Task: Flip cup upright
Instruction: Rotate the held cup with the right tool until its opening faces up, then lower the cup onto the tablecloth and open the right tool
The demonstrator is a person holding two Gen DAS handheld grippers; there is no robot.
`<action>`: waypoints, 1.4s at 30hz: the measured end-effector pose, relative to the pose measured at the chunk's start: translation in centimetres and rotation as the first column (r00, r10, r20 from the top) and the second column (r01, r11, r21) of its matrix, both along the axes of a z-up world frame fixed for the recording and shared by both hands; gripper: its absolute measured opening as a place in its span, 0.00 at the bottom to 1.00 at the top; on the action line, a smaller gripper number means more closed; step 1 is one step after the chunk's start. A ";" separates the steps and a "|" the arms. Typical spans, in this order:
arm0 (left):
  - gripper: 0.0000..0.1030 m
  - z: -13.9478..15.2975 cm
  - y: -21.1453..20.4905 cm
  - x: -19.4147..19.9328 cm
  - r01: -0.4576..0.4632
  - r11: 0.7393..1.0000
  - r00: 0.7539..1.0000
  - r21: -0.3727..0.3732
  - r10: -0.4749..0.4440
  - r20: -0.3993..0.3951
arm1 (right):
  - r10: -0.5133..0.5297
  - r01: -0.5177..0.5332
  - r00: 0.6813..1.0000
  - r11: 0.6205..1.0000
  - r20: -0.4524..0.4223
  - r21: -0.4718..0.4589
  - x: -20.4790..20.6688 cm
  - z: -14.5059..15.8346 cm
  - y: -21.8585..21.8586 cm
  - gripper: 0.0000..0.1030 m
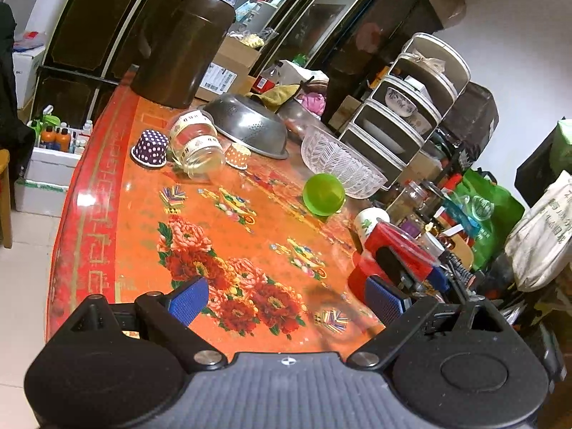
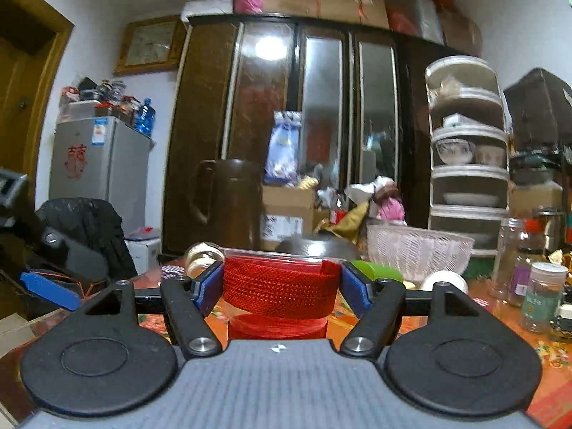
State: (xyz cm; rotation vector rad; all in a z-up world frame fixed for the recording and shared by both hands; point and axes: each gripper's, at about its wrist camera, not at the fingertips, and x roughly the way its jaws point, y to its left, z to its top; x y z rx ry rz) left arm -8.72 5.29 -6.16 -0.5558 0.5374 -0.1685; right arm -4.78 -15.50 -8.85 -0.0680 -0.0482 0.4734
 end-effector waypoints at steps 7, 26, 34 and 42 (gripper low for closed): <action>0.93 -0.9 0.3 -0.2 0.016 1.000 1.000 -0.018 -0.016 -0.005 | 0.000 -0.002 0.996 1.000 0.091 0.021 -2.9 -3.4 0.7 0.67; 0.93 -1.4 0.1 -1.4 0.000 1.000 1.000 -0.003 0.000 -0.008 | 0.023 -0.028 0.993 0.999 0.115 0.046 -2.4 -5.4 0.7 0.84; 1.00 -1.3 -0.2 -1.8 -0.041 0.996 0.999 0.074 0.040 0.010 | 0.049 -0.053 0.996 0.996 0.070 0.065 -3.3 -4.6 -1.2 0.99; 1.00 0.8 -0.1 -3.2 -0.015 0.957 0.999 0.291 0.006 0.033 | 0.056 -0.050 0.968 0.998 -0.245 0.032 -3.0 1.5 -5.6 0.99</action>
